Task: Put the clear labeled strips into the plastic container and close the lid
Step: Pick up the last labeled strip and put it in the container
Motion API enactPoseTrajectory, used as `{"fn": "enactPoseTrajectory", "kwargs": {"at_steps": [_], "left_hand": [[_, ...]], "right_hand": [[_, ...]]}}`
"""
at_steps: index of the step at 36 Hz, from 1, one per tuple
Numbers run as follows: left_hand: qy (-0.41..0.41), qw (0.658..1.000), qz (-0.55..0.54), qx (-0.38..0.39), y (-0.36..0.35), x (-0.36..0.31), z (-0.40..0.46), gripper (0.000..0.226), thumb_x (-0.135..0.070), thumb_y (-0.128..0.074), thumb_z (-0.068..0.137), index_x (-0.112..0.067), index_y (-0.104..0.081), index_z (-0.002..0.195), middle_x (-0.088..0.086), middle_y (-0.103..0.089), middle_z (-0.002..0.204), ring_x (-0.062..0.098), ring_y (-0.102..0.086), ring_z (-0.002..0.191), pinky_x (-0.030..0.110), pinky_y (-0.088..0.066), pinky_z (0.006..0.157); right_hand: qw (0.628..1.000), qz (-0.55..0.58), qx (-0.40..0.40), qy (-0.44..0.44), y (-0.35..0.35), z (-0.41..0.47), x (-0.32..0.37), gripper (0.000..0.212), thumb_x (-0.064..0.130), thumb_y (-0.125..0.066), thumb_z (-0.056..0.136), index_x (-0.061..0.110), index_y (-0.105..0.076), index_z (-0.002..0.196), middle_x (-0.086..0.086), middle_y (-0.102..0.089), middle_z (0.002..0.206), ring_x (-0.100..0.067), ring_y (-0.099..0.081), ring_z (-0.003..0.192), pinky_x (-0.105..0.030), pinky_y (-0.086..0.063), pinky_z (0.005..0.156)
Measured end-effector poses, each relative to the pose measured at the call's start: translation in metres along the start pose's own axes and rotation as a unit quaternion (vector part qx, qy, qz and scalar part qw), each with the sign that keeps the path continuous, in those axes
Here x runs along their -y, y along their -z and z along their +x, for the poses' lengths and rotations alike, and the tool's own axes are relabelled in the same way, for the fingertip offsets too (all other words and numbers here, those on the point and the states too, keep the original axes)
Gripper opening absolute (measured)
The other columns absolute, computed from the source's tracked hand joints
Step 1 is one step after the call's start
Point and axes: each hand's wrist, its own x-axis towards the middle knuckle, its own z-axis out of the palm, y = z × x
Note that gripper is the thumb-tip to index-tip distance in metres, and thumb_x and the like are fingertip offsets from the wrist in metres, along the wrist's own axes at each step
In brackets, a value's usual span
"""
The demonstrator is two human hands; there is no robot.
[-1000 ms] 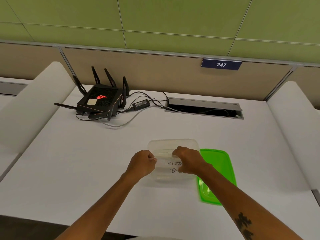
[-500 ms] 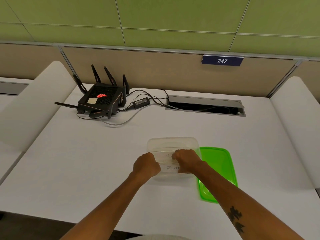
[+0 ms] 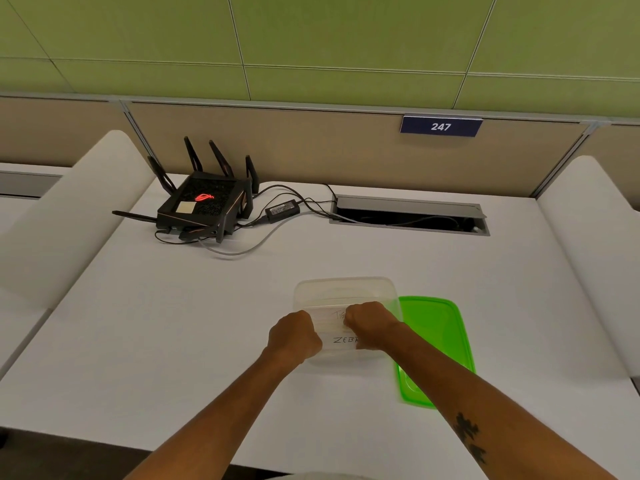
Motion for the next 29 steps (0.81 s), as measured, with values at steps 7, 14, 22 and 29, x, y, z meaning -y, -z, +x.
{"fn": "enactPoseTrajectory", "kwargs": {"at_steps": [7,14,22,29], "left_hand": [[-0.011,1.0,0.007,-0.003,-0.001,0.002,0.0,0.013,-0.017,-0.06,0.088,-0.011,-0.061,0.099,0.001,-0.063,0.086,0.023,-0.063,0.07,0.029,-0.046,0.062],[-0.019,1.0,0.009,-0.006,-0.006,0.005,0.003,0.017,-0.015,-0.059,0.086,-0.011,-0.062,0.103,0.002,-0.063,0.088,0.025,-0.069,0.076,0.031,-0.055,0.068],[-0.052,0.998,-0.028,-0.036,-0.011,0.012,0.003,0.025,-0.021,-0.058,0.094,-0.01,-0.065,0.115,0.005,-0.07,0.103,0.023,-0.065,0.085,0.026,-0.046,0.067],[-0.214,0.958,-0.151,-0.118,-0.031,0.027,-0.001,0.043,-0.027,-0.061,0.099,-0.016,-0.058,0.141,-0.001,-0.066,0.113,0.013,-0.065,0.098,0.03,-0.057,0.094]], "right_hand": [[0.999,0.033,0.003,-0.01,-0.001,-0.002,-0.002,0.036,0.023,-0.072,0.083,0.006,-0.061,0.113,-0.015,-0.064,0.113,-0.037,-0.066,0.099,-0.039,-0.051,0.078],[0.993,0.1,0.047,-0.039,0.001,-0.004,-0.009,0.056,0.017,-0.08,0.079,0.009,-0.058,0.13,-0.015,-0.058,0.13,-0.036,-0.062,0.114,-0.042,-0.051,0.096],[0.966,0.218,-0.117,-0.079,-0.005,-0.031,-0.035,0.055,0.031,-0.08,0.083,0.027,-0.062,0.134,0.005,-0.059,0.137,-0.017,-0.052,0.129,-0.035,-0.046,0.101],[0.812,0.32,-0.457,-0.172,-0.042,-0.088,-0.043,0.03,0.013,-0.08,0.084,0.017,-0.073,0.112,0.004,-0.066,0.105,-0.015,-0.06,0.097,-0.031,-0.057,0.074]]}}
